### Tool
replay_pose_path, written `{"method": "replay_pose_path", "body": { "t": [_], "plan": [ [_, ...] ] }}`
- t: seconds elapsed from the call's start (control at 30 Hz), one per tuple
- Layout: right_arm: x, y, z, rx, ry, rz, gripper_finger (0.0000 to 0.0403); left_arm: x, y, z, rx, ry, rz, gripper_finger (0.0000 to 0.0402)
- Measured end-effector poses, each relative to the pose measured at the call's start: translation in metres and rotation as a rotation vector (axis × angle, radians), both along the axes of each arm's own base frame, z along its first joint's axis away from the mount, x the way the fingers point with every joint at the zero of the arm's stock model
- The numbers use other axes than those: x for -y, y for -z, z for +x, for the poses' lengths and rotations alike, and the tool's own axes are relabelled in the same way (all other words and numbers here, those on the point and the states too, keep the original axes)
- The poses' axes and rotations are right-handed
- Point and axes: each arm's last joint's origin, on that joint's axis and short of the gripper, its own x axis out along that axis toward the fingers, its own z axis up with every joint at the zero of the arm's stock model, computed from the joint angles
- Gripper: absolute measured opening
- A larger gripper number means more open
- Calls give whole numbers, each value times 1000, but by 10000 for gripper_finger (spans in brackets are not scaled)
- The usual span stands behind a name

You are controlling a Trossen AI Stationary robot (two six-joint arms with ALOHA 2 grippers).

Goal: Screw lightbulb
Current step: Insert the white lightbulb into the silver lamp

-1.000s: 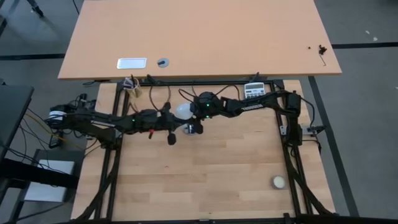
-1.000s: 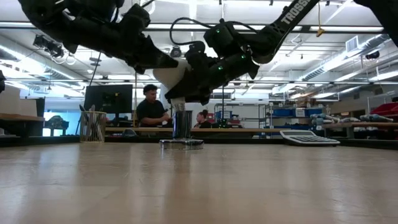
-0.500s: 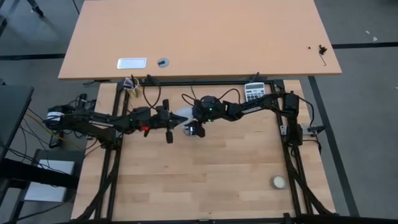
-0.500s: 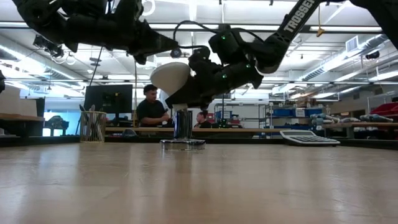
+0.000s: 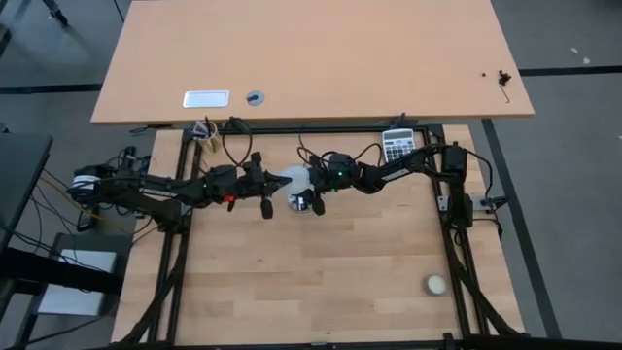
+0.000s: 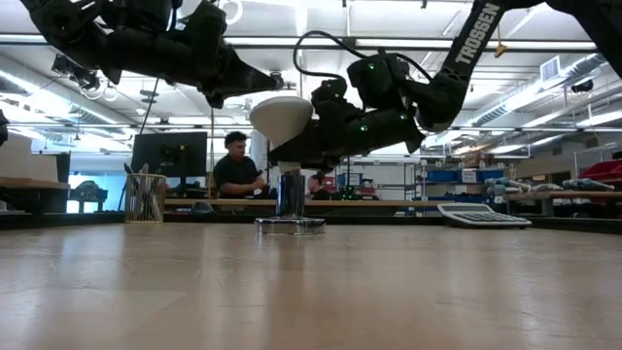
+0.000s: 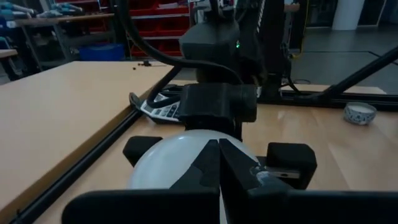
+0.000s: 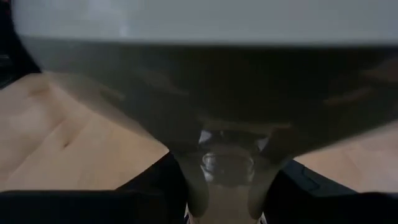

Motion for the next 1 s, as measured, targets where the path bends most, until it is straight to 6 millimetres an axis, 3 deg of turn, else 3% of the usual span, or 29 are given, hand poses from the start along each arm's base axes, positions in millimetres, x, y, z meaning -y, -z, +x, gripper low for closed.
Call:
{"method": "replay_pose_path", "body": {
  "t": [0.67, 1.0],
  "plan": [
    [9, 1, -4, 19, 25, -98, 164, -13, 4, -2, -33, -54, -29, 0],
    [10, 1, -5, 12, 28, -85, 165, -24, -14, 23, -222, -13, 1, 0]
  ]
}}
